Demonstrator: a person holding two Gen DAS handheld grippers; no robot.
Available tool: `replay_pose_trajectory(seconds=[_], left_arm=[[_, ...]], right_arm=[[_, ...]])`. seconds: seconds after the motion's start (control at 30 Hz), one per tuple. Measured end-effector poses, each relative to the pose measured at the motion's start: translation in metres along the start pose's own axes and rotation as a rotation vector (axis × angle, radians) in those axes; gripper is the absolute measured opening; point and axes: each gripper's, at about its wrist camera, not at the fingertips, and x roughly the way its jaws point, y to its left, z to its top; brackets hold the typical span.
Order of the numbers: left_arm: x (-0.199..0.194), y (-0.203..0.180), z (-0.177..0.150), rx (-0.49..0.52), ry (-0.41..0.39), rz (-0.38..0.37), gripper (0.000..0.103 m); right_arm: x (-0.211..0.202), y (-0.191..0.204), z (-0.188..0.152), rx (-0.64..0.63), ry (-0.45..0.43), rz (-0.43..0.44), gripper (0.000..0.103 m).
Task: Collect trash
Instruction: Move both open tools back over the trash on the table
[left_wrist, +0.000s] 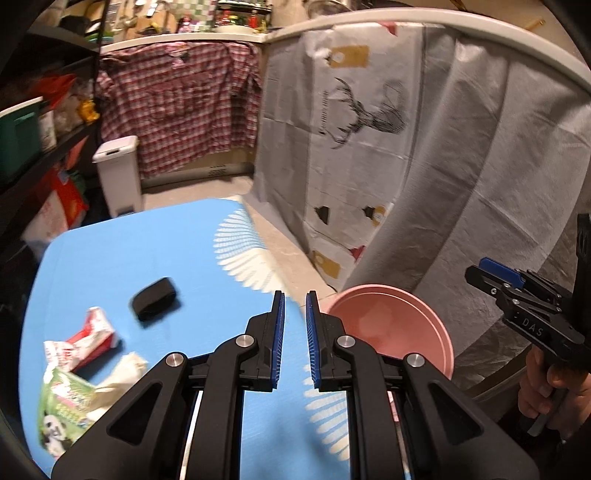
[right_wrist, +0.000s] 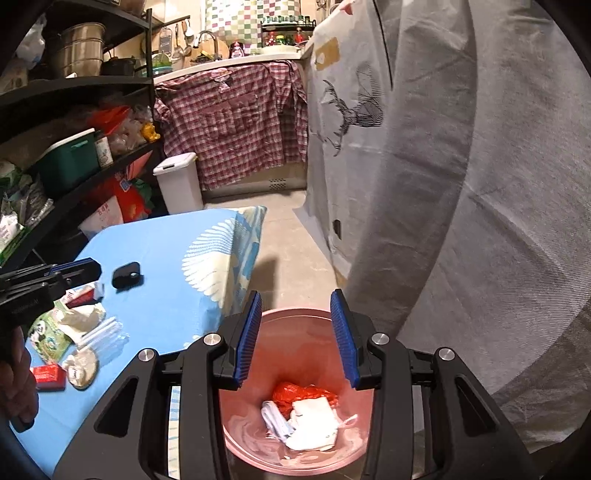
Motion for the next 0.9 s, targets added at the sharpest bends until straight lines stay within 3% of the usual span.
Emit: replay_pose_trajectory(seconds=[0.27, 0.53, 0.9], left_arm=[[-0.044, 0.073, 0.000, -0.068, -0.039, 0.080, 0.012], [-0.074, 0.140, -0.012, -0.136, -0.047, 0.165, 0.012], [-0.085, 0.182, -0.042, -0.149, -0.004, 0.219, 0.012]], right_arm=[[-0.004, 0.031, 0.007, -0.011, -0.051, 0.087, 0.016], [0.005, 0.071, 0.009, -0.041, -0.065, 0.187, 0.015], [0.046, 0.127, 0.007, -0.054, -0.011, 0.343, 0.015]])
